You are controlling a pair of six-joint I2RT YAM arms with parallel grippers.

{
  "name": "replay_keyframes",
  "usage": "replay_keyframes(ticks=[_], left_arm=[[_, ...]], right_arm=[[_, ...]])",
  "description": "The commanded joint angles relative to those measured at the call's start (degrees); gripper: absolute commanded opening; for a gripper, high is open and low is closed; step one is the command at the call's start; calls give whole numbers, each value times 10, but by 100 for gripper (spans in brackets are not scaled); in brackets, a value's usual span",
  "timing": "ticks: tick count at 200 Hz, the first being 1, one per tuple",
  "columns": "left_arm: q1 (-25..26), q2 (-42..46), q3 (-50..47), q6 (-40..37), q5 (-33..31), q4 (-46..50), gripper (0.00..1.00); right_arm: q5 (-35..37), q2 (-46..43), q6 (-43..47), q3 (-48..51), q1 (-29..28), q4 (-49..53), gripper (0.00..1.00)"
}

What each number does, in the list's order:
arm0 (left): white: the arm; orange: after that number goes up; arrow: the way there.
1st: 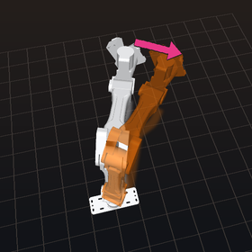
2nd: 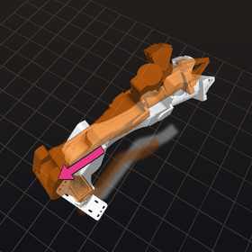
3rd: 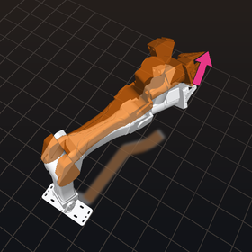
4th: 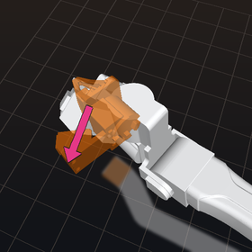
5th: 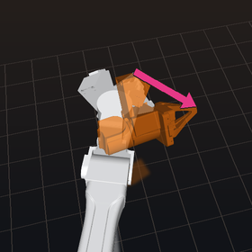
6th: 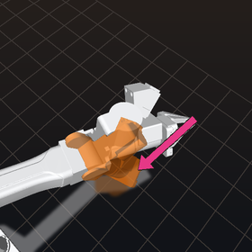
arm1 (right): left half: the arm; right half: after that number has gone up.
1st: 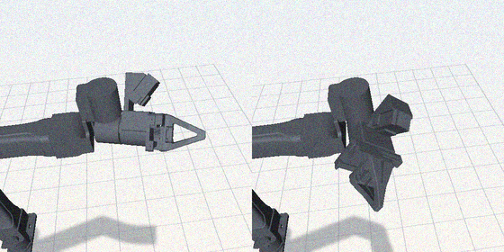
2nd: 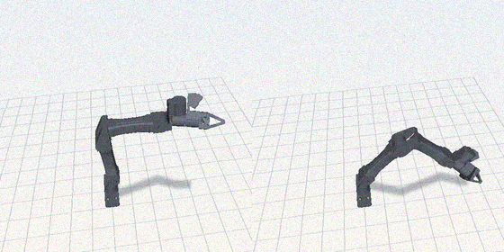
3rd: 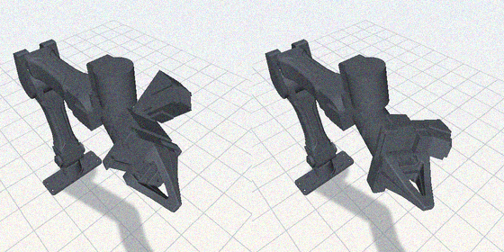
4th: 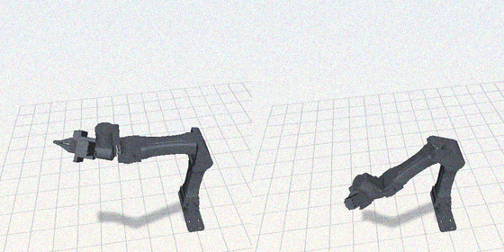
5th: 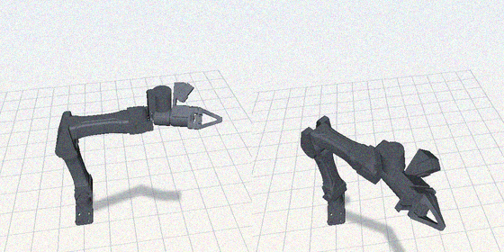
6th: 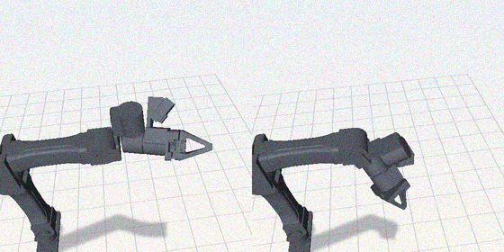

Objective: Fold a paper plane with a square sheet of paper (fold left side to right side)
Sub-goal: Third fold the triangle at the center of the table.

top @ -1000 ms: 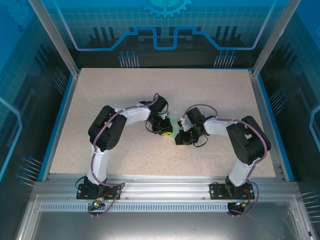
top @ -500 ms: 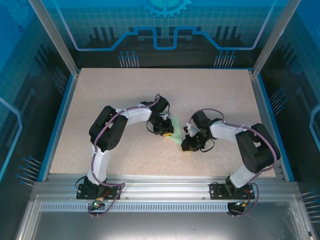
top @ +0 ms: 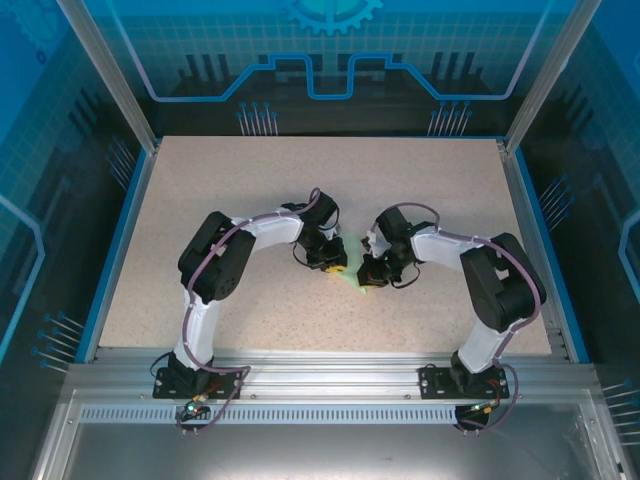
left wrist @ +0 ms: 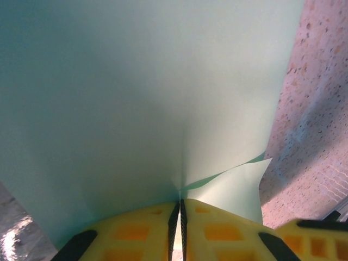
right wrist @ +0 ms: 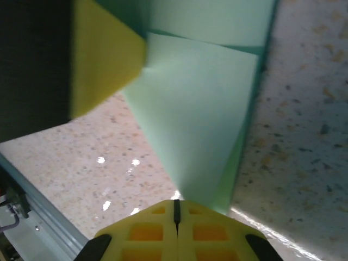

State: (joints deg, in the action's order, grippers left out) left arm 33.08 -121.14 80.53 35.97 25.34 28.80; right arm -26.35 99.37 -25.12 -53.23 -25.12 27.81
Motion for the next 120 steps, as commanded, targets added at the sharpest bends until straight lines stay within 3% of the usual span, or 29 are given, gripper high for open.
replay_keyframes(ticks=[1,55,87,120], left_arm=[[-1,-30,-11,-2,-56,29,16],[-1,2,-5,-10,-57,36,20],[-1,59,-12,-14,-61,38,26],[6,115,-52,-7,-44,17,26]], right_arm=[[15,14,-10,13,-4,1,4],[63,44,-11,45,-4,7,3],[88,49,-11,48,-4,15,1],[94,49,-12,46,-3,15,0]])
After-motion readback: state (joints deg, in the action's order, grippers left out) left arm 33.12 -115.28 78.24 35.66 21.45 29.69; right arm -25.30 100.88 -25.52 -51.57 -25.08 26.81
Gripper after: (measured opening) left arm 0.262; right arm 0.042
